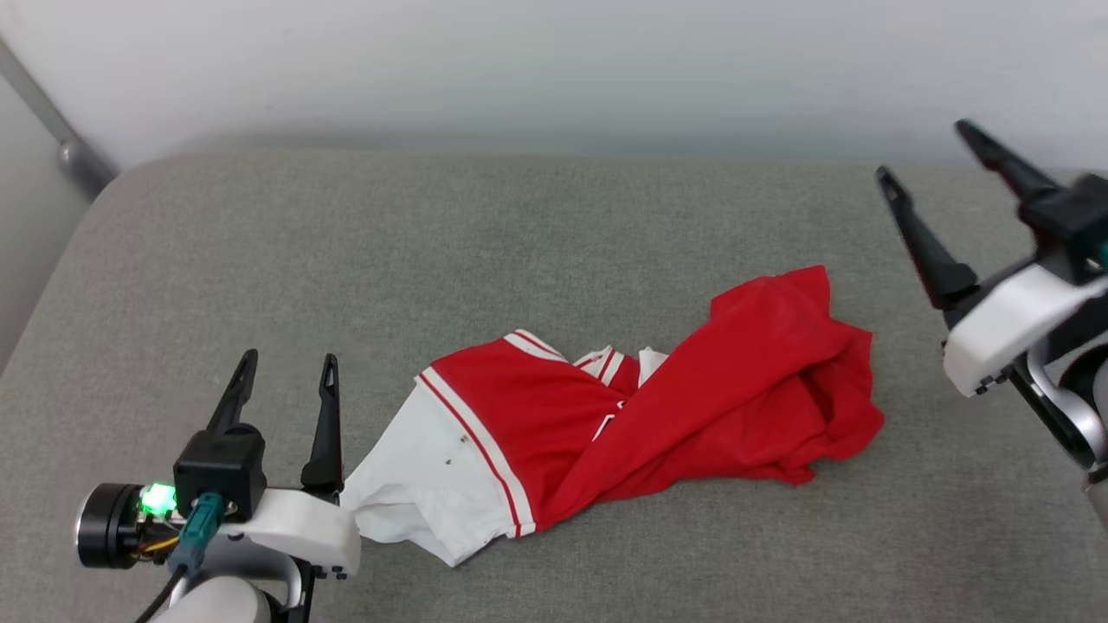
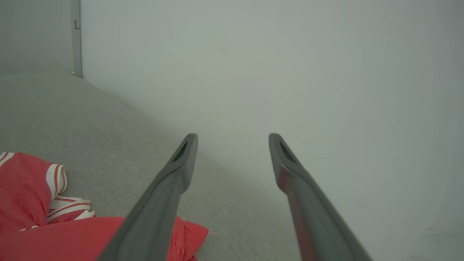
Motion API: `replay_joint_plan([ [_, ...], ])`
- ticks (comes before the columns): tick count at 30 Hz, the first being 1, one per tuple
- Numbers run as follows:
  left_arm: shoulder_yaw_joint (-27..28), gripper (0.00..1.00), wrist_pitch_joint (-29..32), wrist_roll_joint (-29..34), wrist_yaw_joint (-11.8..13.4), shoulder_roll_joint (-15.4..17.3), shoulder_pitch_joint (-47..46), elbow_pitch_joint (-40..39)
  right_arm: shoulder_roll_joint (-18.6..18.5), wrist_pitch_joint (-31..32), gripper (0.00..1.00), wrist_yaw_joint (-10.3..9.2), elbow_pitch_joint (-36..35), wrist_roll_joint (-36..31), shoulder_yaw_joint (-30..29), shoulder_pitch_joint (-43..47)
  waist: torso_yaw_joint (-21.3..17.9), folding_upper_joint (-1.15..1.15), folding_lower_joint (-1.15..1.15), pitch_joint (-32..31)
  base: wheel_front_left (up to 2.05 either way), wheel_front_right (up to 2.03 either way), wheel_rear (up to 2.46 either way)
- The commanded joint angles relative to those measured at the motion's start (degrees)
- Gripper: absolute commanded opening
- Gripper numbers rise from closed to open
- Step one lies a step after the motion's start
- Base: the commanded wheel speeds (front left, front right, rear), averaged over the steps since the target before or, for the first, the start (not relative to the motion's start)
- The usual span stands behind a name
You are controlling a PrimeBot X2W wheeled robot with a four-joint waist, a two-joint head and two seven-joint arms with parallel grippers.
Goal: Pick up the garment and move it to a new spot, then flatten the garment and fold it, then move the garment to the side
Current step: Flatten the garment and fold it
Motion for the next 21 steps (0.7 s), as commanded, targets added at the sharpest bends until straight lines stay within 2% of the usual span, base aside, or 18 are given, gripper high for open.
replay_joint_plan([
  [1, 2.4, 1.00, -0.1, 2.1, 0.6, -1.5, 2.0, -0.8, -2.5, 4.8, 1.00, -0.04, 0.8, 4.0, 4.2, -2.7, 1.0, 0.00, 0.00, 1.3, 0.00, 0.00, 0.00],
  [6, 8.5, 1.00, -0.1, 8.6, 0.0, -5.9, 6.2, -2.1, -10.9, 19.9, 1.00, -0.04, 1.8, 15.7, 18.6, -10.6, 2.6, 0.00, 0.00, 4.1, 0.00, 0.00, 0.00],
  [10, 13.2, 1.00, -0.1, 12.7, -1.9, -9.9, 8.3, -2.5, -15.3, 31.3, 1.00, -0.05, 2.3, 24.7, 27.8, -17.3, 4.0, 0.00, 0.00, 6.8, 0.00, 0.00, 0.00],
  [15, 17.2, 1.00, -0.1, 17.3, -5.7, -15.1, 9.1, -2.0, -17.2, 38.7, 1.00, -0.05, 4.5, 31.8, 35.7, -23.2, 6.0, 0.00, 0.00, 10.1, 0.00, 0.00, 0.00],
  [21, 21.3, 1.00, -0.1, 21.8, -10.3, -21.0, 9.2, -0.8, -17.3, 41.8, 1.00, -0.05, 10.0, 37.6, 42.3, -24.0, 7.8, 0.00, 0.00, 13.0, 0.00, 0.00, 0.00],
])
